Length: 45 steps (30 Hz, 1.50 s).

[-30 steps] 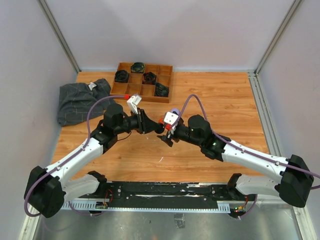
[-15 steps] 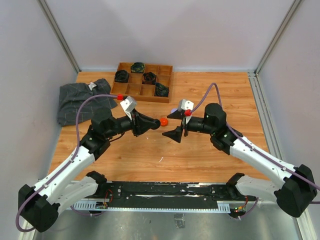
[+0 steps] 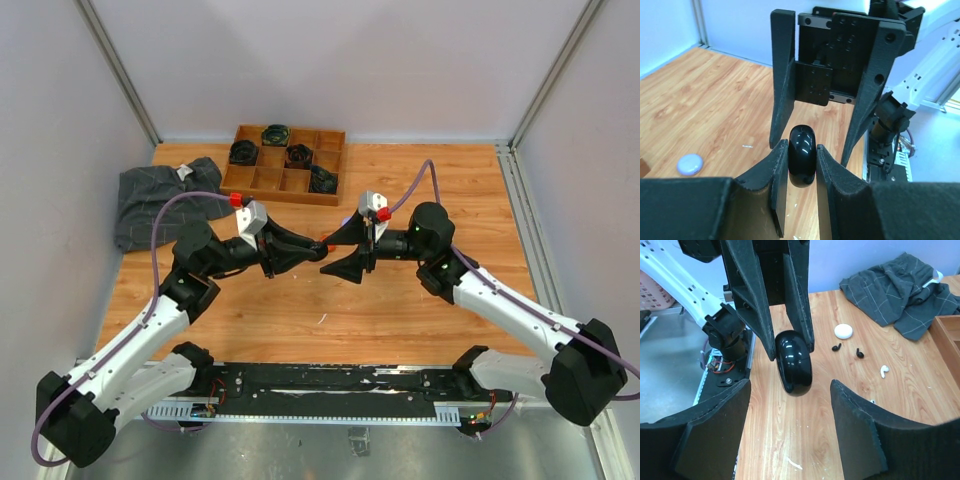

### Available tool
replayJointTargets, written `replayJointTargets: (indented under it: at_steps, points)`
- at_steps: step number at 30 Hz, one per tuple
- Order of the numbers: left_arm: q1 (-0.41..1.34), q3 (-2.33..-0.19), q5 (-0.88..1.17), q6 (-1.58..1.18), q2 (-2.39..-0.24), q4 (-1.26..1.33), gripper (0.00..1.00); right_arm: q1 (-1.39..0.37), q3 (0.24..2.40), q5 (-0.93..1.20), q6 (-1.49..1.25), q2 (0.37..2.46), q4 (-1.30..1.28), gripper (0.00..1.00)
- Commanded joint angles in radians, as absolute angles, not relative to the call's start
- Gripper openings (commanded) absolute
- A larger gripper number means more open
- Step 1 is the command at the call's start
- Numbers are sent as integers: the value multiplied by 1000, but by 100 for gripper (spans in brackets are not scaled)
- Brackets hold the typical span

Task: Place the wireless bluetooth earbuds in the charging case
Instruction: Open the charging case.

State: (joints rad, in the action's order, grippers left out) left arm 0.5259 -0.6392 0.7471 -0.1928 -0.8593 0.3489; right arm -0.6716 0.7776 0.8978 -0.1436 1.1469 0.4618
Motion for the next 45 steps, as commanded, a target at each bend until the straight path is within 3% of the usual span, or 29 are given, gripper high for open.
replayJointTargets:
  at_steps: [1, 10, 37, 41, 45]
  points:
    - [522, -645, 831, -209, -867, 414, 0, -658, 808, 958, -199, 1164, 545, 63]
    - [522, -653, 890, -208, -882, 409, 0, -657, 827, 1016, -205, 1186, 534, 46]
    - [522, -791, 897, -89, -937, 140, 0, -659, 867, 1097, -132, 1221, 411, 32]
    - [523, -802, 895, -91, -944, 131, 0, -659, 865, 1098, -127, 1225, 411, 28]
    - [523, -830, 878, -69, -954, 71, 0, -658, 856, 1095, -127, 1231, 426, 14]
